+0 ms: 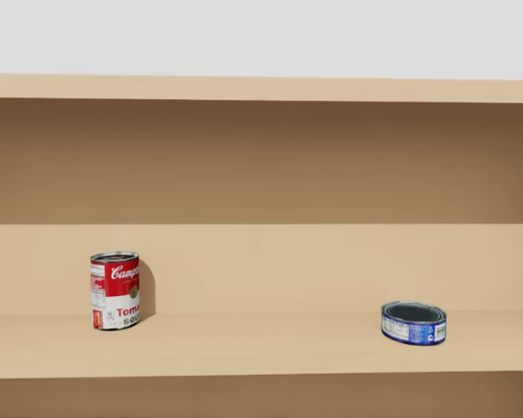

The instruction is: Retrieve the gelatin box from the shelves.

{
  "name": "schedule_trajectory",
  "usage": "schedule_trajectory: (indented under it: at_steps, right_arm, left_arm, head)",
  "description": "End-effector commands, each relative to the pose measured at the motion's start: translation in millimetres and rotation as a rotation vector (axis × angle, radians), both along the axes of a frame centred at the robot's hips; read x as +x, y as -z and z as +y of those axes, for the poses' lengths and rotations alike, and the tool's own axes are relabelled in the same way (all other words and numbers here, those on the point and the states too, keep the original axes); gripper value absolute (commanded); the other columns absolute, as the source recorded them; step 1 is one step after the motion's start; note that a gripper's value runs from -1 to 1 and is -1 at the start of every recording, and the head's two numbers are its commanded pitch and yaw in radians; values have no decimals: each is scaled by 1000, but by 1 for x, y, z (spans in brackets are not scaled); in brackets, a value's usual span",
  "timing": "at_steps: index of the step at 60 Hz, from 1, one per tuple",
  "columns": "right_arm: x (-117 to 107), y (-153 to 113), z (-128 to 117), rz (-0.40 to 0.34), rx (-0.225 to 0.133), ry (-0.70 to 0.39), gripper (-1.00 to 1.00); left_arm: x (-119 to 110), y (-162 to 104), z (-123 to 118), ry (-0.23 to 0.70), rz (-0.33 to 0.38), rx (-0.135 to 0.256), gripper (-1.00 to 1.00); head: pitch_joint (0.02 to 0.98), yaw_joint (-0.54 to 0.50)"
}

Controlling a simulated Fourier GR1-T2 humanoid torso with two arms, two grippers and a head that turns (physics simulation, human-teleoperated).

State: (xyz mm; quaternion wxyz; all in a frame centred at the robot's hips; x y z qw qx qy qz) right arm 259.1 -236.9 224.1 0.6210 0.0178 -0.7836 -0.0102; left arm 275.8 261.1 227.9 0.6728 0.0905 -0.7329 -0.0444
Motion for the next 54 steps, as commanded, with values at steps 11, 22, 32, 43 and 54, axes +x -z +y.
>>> schedule_trajectory:
  at_steps: [11, 22, 32, 43, 54]
  right_arm:
    - [-2, 1, 0, 18, 13, -46, -1000]
    - [-1, 1, 1, 18, 2, -34, -1000]
    - [-1, 1, 1, 15, -4, -34, -1000]
    - [-2, 2, 2, 13, -22, -45, -1000]
    - [-3, 4, 6, 19, -48, -59, -1000]
  left_arm:
    - [0, -1, 1, -2, -4, -9, -1000]
    - [0, -1, 2, -2, -2, -7, -1000]
    - [1, -1, 5, -5, 2, -3, -1000]
    - [1, -1, 5, 1, 12, 5, -1000]
    - [1, -1, 5, 0, 6, -4, -1000]
  head:
    - [118, -33]
    - [237, -2]
    - [338, 48]
    - [447, 162]
    - [500, 268]
